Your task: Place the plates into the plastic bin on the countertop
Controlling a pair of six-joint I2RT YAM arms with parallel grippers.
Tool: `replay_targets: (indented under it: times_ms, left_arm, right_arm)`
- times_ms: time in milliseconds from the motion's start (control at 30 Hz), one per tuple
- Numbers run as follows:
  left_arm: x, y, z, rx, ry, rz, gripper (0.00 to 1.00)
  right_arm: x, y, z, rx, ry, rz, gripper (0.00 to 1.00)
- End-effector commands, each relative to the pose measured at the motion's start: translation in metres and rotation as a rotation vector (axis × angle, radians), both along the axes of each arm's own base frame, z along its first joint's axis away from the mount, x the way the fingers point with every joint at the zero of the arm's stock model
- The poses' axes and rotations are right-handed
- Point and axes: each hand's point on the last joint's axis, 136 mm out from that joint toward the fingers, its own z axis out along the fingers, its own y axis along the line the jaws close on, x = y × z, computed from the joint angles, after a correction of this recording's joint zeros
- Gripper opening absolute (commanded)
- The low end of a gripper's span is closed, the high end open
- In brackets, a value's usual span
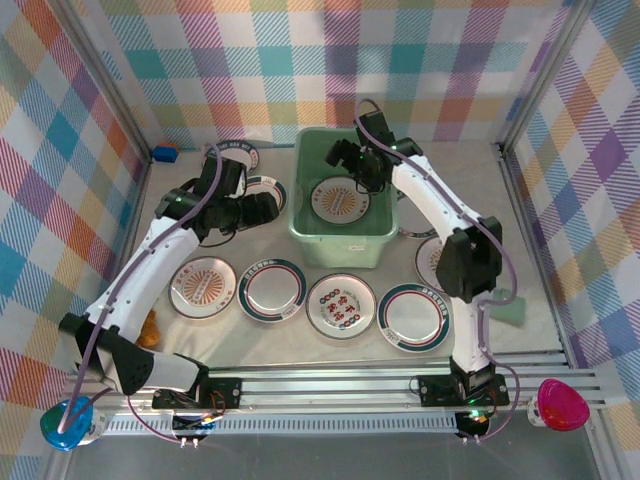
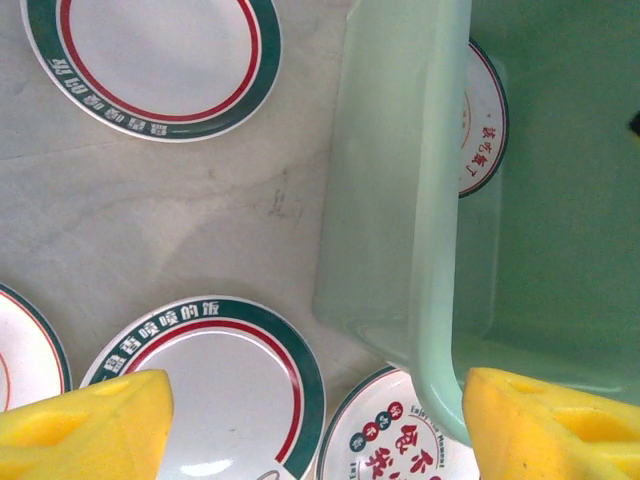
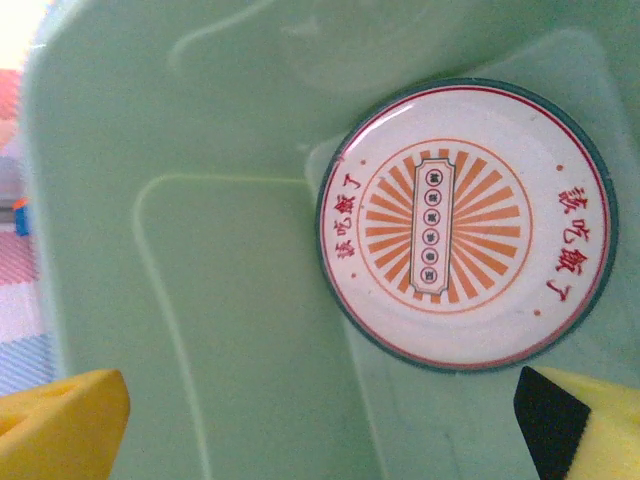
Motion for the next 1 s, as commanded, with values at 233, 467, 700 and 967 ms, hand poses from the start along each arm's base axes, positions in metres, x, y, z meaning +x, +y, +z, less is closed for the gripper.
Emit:
replay_targets:
  times_ms: [233, 467, 700, 967]
  left_arm:
    - [-0.042, 0.03, -0.036, 0.014, 0.158, 0.044, 0.75]
    - [-0.071, 0.018, -0.089, -0.042, 0.297, -0.032, 0.69]
    - [-0.07, 0.023, -0.121, 0.035, 0.356, -0.066, 0.67]
    - [-0.083, 0.044, -0.154, 0.137, 0.469, -0.047, 0.67]
  right_arm:
    - [-0.061, -0.015, 0.078, 0.028, -0.248, 0.157, 0.99]
    - [-0.103, -0.036, 0.064, -0.01, -0.231, 0.195, 0.86]
    - [-0.133, -0.052, 0.043, -0.002, -0.194, 0.177, 0.72]
    - [-0.158, -0.064, 0.03, 0.004, -0.173, 0.172, 0.64]
